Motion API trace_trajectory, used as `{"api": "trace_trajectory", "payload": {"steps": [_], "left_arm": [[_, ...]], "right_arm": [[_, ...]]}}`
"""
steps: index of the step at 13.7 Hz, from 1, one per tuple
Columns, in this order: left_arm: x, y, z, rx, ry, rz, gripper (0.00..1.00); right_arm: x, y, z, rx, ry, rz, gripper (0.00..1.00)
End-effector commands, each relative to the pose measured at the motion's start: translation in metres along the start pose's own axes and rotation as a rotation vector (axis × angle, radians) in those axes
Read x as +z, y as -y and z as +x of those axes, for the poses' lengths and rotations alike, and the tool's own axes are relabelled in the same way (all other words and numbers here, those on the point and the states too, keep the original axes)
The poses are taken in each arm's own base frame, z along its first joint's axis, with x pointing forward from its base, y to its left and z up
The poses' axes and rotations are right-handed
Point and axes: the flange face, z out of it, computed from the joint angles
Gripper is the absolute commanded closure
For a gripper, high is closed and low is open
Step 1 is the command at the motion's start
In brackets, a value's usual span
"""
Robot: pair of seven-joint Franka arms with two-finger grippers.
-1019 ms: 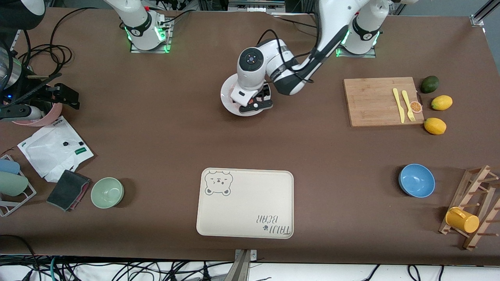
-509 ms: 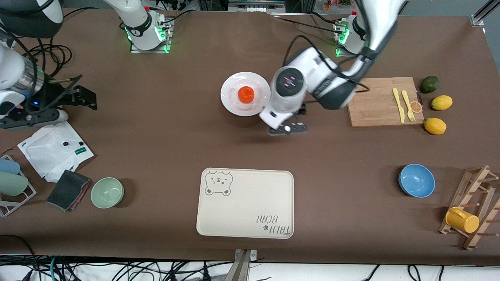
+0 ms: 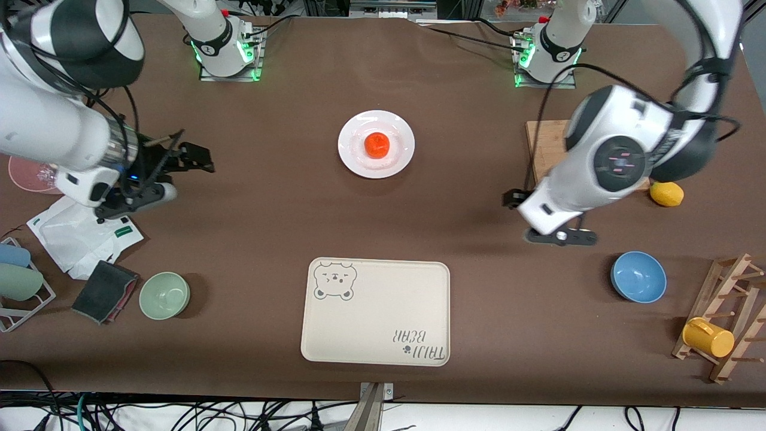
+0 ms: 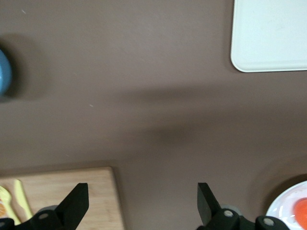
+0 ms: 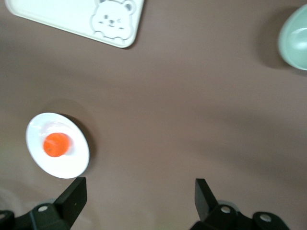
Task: Place orange and plate with both arms
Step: 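Open the left gripper and withdraw it while the right gripper approaches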
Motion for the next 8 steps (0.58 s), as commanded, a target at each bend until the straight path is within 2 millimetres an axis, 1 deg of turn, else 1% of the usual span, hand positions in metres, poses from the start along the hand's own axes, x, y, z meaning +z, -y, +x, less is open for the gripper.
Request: {"api": "trace_trajectory", "payload": {"steps": [1,2,3,4,5,6,7,8], "left_arm": [[-0.023,0.062,0.004,0.054,-0.016,0.0,0.0],[-0.034,0.08,0.001,0.052,-0.004,-0.003,0.0],[-0.052,0.087,-0.006,0.054,0.006,-0.012,0.0],[-0.066,0.1,-0.012,0.043,0.022,-0.021,0.0],[-0.076,0.11,-0.02,0.035,0.04,-0.016,0.0],[-0.084,0.111,-0.027,0.03,0.042,-0.008,0.0],[-0.091,0.111,-0.031,0.026,0.034,-0.001,0.0],[-0.101,0.116,-0.037,0.016,0.019,0.0,0.0]], "right_arm": [[0.022,0.019,0.016,-0.02,0.011,0.077,0.0],[0.039,0.026,0.024,-0.019,0.033,0.124,0.0],[0.055,0.032,0.03,-0.017,0.049,0.168,0.0],[0.07,0.03,0.038,-0.004,0.06,0.196,0.0],[0.086,0.035,0.044,0.005,0.061,0.238,0.0],[0.106,0.048,0.045,0.009,0.06,0.264,0.0],[0.124,0.049,0.047,0.027,0.04,0.28,0.0],[0.143,0.062,0.046,0.026,0.035,0.306,0.0]]}}
